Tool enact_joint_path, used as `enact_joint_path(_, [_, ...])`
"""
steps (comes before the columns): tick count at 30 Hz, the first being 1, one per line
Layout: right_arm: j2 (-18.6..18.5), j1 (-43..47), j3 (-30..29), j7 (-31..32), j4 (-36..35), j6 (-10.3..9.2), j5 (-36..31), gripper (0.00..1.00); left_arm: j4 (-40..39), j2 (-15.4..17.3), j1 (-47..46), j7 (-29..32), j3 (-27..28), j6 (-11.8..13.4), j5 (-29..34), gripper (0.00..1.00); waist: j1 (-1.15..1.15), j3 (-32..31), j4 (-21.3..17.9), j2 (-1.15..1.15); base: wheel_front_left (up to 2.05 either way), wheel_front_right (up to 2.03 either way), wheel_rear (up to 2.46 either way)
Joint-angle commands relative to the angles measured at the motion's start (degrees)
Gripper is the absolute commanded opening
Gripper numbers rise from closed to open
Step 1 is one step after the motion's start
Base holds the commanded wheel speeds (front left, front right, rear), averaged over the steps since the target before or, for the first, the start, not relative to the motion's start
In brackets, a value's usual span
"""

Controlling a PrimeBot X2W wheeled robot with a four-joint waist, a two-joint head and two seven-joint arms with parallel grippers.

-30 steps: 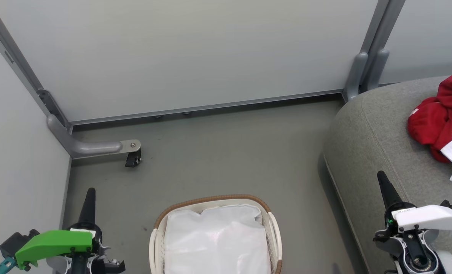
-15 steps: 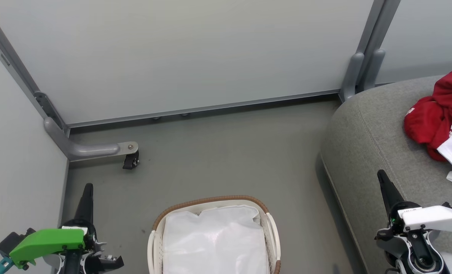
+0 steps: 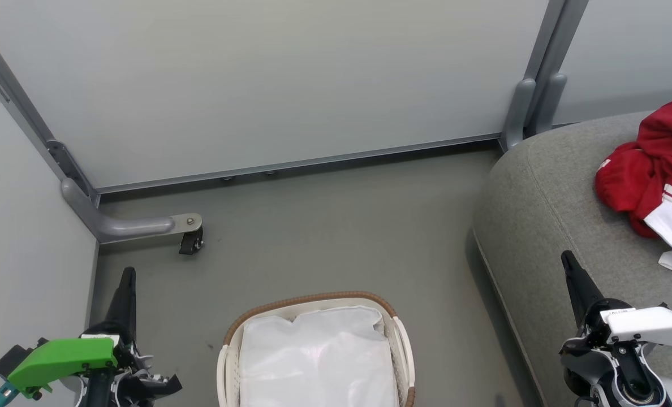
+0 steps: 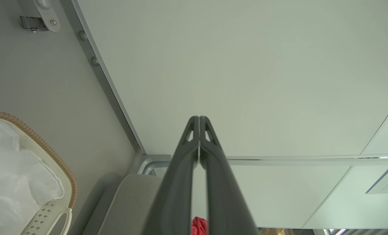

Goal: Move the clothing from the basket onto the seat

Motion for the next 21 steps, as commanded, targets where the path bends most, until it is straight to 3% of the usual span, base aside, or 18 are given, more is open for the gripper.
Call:
enact_joint_path(1, [-0.35,0.65,-0.16,0.34,-0.47,-0.02,1.34,0.00,-0.47,0.31,-1.10,0.38,0.37,-0.28,-1.19,0.00,0.00,-0.03,-0.07,0.00,0.00,0.00,0.00])
enact_joint_path(21, [-0.36,0.78,-0.19,0.71,-0.68,-0.02,2.76,0.00,-0.58,0.32,-1.08,0.75,0.49,-0.35,-2.45,0.00,0.00,-0.10,-0.26,0.00,0.00,0.00,0.00])
